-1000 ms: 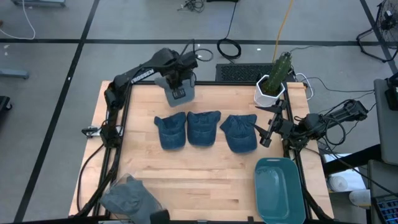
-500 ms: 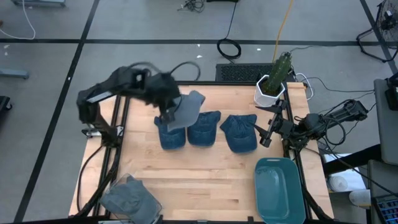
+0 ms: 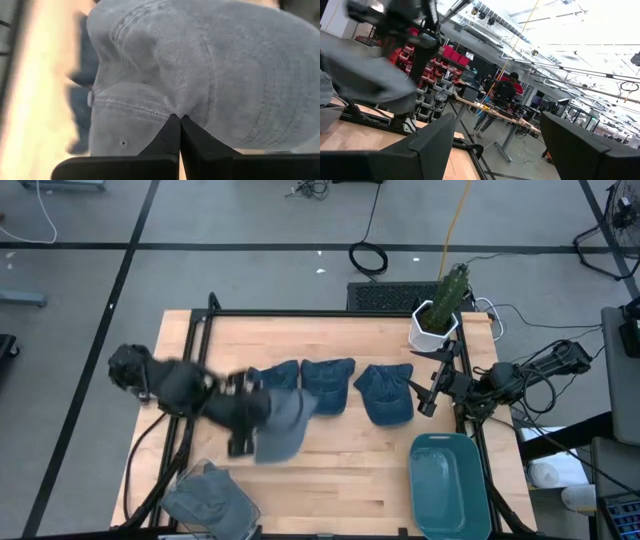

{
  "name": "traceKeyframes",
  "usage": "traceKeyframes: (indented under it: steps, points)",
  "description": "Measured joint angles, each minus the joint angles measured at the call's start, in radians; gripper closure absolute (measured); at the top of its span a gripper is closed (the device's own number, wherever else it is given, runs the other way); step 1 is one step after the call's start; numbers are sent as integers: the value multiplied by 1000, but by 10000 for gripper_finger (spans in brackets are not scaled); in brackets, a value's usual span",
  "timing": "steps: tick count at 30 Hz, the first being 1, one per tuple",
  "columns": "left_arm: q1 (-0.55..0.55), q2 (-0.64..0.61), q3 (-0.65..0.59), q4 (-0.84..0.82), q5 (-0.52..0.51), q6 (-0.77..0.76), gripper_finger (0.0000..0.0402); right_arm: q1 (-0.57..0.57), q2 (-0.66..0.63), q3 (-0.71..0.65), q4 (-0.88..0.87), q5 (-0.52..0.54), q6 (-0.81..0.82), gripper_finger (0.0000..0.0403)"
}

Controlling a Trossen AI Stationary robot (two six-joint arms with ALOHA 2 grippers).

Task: Pick & Place hat
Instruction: Put the gray cap into the transparent bin

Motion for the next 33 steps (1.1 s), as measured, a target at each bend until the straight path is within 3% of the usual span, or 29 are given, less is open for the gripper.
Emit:
traceKeyframes:
  steps: [3,11,16,23,26,33]
  points:
    - [-111,5,-89,1,60,-150,402,0,0,0,0,0,0,124]
    - [-372,5,-246,139,47,-696,402,0,0,0,0,0,0,124]
    - [-499,8,-269,163,-5,-994,402,0,0,0,0,0,0,124]
    - [-592,16,-270,111,49,-1454,402,0,0,0,0,0,0,124]
    - [-608,24,-270,129,88,-1543,401,0,0,0,0,0,0,124]
    - [-614,26,-270,225,93,-1571,401,0,0,0,-1,0,0,124]
